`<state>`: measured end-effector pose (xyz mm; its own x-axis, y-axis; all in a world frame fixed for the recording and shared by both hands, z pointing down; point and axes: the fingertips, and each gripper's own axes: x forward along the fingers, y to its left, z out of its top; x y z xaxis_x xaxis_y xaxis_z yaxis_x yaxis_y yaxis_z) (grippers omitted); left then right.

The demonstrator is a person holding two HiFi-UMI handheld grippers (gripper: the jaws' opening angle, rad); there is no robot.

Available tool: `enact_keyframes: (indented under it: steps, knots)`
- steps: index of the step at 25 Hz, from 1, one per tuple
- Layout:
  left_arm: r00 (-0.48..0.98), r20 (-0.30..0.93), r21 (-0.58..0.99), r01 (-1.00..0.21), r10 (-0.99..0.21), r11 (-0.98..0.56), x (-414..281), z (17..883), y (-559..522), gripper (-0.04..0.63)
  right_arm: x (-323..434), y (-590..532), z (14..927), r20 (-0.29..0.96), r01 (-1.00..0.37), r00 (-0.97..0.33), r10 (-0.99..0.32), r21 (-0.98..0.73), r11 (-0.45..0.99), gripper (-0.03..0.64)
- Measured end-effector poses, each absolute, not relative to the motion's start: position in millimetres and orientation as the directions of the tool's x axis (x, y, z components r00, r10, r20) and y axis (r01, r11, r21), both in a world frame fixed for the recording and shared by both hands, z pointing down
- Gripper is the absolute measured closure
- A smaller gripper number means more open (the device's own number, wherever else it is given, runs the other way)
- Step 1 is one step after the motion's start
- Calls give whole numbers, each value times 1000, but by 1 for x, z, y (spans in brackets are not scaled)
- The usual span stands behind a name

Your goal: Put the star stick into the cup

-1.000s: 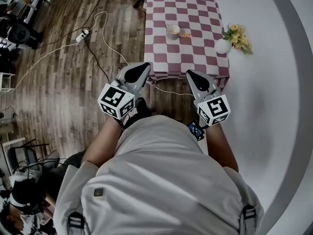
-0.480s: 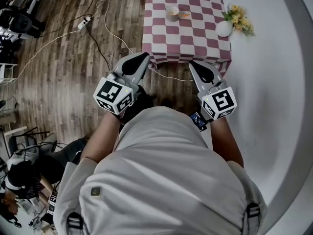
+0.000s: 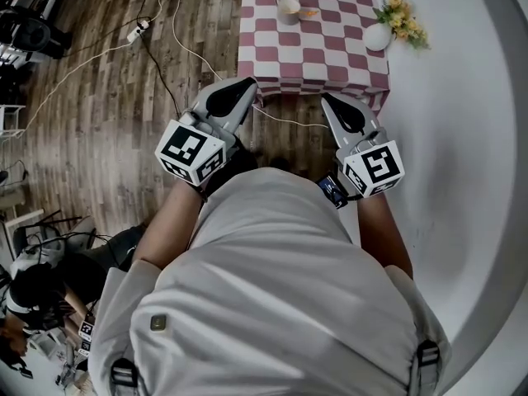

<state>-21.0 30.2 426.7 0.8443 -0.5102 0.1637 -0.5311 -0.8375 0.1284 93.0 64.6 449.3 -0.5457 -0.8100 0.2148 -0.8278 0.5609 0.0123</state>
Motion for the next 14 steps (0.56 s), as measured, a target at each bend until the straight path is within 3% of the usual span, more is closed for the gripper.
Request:
enact_keyframes:
  steps: [14]
  knots:
    - [838, 148, 147, -544, -525, -826, -34, 425, 30, 578, 77, 63, 449, 227, -815, -563, -794, 9, 580, 607]
